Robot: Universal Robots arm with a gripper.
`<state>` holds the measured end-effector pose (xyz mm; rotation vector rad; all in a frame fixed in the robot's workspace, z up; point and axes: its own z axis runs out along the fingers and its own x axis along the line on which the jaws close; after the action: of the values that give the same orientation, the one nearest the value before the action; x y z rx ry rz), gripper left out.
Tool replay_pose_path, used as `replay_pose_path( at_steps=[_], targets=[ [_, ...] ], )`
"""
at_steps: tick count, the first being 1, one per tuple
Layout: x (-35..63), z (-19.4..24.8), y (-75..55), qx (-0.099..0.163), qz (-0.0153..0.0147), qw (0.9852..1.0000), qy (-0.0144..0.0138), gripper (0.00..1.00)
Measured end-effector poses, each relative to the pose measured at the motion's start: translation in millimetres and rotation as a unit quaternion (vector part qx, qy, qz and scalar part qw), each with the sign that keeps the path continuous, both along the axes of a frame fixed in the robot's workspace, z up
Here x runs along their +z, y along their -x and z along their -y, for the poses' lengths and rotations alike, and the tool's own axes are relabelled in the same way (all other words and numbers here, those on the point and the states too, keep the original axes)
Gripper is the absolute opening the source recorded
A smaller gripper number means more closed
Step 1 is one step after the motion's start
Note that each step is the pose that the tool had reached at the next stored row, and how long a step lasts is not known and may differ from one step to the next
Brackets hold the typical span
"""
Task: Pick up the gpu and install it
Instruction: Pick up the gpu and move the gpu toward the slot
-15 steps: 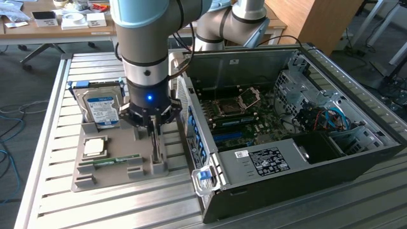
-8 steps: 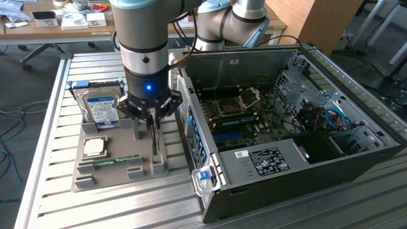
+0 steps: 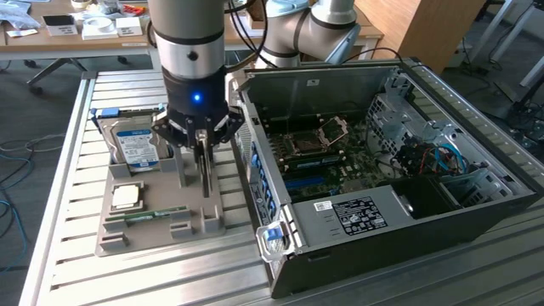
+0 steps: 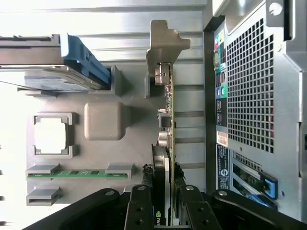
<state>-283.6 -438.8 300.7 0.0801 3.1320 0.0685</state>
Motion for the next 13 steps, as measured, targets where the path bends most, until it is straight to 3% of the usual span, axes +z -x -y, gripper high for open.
replay_pose_path(
  at_steps=[13],
  targets=[
    [46.1,-0.6,0.0,0.0,0.0,1.0,0.0,0.27]
  ],
)
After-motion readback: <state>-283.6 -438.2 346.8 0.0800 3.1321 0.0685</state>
